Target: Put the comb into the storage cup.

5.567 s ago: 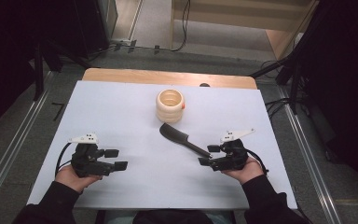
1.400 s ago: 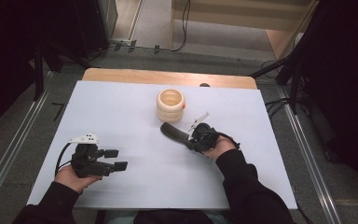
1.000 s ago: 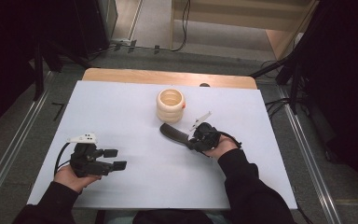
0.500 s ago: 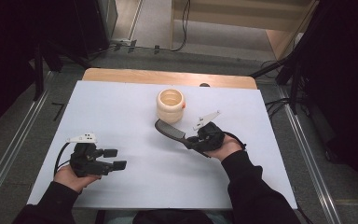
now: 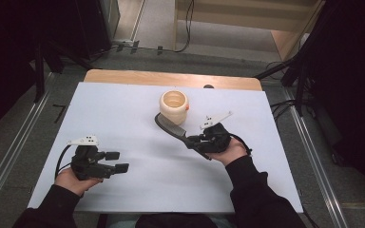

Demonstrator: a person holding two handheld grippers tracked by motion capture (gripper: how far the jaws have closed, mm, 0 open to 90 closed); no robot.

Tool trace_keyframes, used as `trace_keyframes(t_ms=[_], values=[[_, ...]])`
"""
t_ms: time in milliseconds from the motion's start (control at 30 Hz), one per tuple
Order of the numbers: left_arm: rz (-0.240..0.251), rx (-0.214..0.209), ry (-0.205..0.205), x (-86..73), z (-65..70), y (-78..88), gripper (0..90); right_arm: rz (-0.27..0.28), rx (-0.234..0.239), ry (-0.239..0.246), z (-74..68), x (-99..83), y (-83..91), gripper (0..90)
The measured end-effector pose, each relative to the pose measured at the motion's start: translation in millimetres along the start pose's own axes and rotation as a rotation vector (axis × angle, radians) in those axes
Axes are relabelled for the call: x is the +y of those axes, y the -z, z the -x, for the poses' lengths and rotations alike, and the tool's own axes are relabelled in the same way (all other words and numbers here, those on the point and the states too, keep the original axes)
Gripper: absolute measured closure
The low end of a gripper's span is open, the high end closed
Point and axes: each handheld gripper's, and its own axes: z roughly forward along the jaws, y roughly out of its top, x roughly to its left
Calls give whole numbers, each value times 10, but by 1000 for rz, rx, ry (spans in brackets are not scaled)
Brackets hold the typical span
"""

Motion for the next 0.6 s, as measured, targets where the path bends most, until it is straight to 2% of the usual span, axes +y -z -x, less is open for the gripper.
trace_keyframes(t_ms=[200,400,600], values=[[0,1,0,0,-1,-1,239,107,-25,-41,-10,36,103,702],[-3,0,-2,0,-2,-3,239,192,-71,-89,16,52,160,702],[-3,1,-1,-1,-5,-6,239,225,-115,-117,30,74,140,702]])
